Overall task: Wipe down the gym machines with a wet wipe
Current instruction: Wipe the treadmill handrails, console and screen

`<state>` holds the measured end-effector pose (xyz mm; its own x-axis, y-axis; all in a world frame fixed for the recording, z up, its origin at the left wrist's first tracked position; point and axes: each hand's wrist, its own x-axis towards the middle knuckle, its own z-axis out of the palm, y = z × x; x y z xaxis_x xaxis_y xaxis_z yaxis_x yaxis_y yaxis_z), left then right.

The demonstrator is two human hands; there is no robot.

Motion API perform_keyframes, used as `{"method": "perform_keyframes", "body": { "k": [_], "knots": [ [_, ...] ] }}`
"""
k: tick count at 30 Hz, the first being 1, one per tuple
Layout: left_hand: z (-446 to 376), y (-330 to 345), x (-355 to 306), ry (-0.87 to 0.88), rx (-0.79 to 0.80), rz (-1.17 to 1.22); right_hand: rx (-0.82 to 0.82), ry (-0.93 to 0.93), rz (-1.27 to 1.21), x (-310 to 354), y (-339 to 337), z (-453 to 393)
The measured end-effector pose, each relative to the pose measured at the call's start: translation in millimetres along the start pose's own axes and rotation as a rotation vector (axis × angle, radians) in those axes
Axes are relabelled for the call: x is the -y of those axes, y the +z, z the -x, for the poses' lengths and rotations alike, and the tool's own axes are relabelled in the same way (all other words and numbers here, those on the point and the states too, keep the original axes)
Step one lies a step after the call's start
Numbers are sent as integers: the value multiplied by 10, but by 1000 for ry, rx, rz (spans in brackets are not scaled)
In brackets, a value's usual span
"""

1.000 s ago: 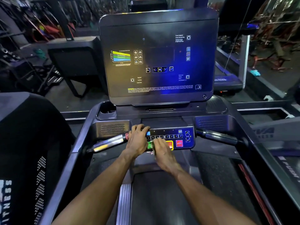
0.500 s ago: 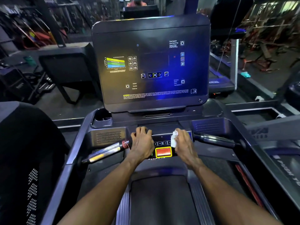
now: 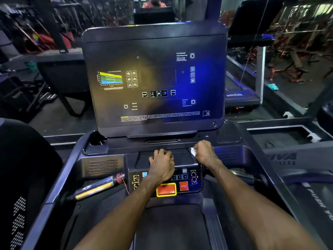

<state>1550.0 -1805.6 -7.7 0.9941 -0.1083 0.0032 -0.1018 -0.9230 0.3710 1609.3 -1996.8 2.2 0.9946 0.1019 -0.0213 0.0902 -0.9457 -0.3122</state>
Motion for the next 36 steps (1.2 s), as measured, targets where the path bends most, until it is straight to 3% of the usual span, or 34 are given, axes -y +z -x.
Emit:
{"method": "perform_keyframes", "body": {
  "k": [3,9,13,20,25,27,31,36],
  "knots": [
    [-96,34,-42,-91,-5,15,19,28,-38,-33,20,-127],
    [-164,87,-131,-198,-36,-36,237,-140,-165,-66,64,-177],
    [-169,104,-153,-203,-32,-79,170,-47,-238,-328,37,-189],
    [-232,204,-384,-64,-73,11,164,-30,-230,-378,-84,100],
    [-343,307,-721,25,-62,52,231,-62,135,-319,-114,502],
    [-401,344,-795,61,-31,39,186,-97,226,-414,-61,645],
    [-472,402,-850,123,34,-53,77,-78,229,-620,62,773],
    [-484,422,-840,146,54,-101,14,-91,146,-375,235,808]
  ]
}}
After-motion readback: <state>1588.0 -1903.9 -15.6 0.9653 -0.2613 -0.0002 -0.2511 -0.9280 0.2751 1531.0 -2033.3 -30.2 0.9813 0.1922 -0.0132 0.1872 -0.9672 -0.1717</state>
